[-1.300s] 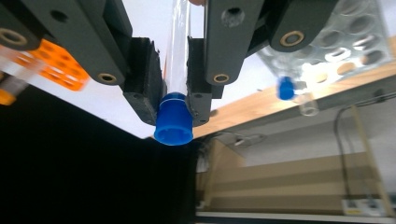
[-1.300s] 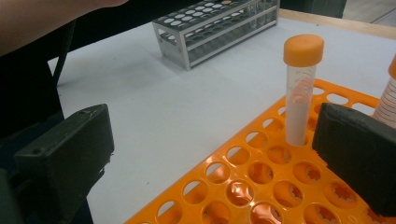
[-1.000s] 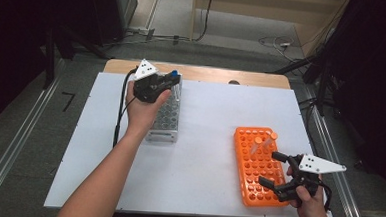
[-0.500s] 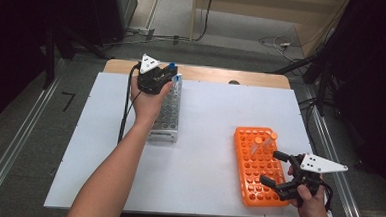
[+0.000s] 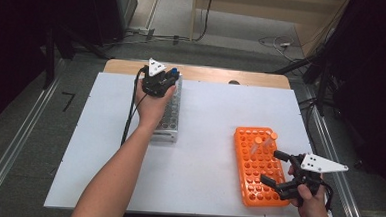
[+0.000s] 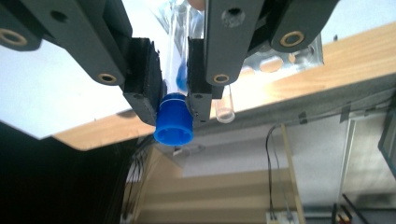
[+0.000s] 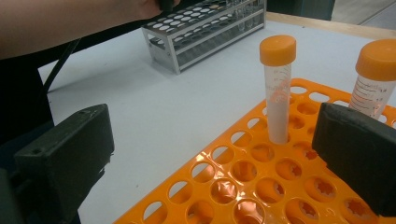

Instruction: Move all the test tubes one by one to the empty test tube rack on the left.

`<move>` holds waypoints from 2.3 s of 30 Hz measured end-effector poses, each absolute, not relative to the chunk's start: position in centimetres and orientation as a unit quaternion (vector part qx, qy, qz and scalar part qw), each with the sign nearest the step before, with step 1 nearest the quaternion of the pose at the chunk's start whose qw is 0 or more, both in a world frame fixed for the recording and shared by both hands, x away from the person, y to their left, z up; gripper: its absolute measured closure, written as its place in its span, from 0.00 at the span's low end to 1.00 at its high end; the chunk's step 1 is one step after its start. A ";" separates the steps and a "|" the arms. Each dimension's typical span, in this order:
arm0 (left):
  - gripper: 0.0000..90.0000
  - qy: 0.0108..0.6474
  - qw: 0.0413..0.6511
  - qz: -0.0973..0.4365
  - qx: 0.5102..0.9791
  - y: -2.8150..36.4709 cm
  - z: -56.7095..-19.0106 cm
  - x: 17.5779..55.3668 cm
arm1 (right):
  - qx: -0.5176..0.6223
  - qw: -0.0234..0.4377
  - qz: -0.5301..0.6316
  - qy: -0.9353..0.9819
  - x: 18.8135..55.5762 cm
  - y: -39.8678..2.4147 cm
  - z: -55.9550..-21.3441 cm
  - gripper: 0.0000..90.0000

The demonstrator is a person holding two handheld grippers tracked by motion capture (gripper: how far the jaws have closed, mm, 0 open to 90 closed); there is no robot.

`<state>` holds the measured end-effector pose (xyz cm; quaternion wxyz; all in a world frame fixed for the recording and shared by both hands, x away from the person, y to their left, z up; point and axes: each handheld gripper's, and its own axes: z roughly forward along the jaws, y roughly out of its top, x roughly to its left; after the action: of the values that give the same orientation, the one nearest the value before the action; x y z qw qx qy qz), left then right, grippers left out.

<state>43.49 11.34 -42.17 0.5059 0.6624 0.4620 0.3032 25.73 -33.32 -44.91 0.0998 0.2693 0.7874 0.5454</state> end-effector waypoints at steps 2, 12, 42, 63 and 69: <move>0.86 0.462 0.497 0.303 0.669 11.2 -42.4 43.4 | 0.270 0.100 0.545 0.788 25.7 -33.3 -44.9 0.00; 0.85 0.475 0.470 0.279 0.690 11.2 -42.6 43.1 | 0.269 0.102 0.543 0.789 25.8 -33.3 -44.9 0.00; 0.04 0.423 0.570 0.172 0.683 11.6 -40.9 38.5 | 0.307 0.121 0.538 0.776 26.7 -33.8 -44.8 0.00; 0.00 0.374 0.586 0.174 0.698 11.0 -41.5 30.7 | 0.364 0.124 0.532 0.755 30.1 -34.7 -43.9 0.05; 0.00 0.367 0.588 0.171 0.701 10.3 -42.1 29.9 | 0.366 0.134 0.525 0.756 32.0 -34.8 -43.8 0.12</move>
<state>29.91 10.28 -42.05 0.5878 0.7007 0.3665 0.1706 31.99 -34.83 -43.79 0.1337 0.3664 0.7563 0.5252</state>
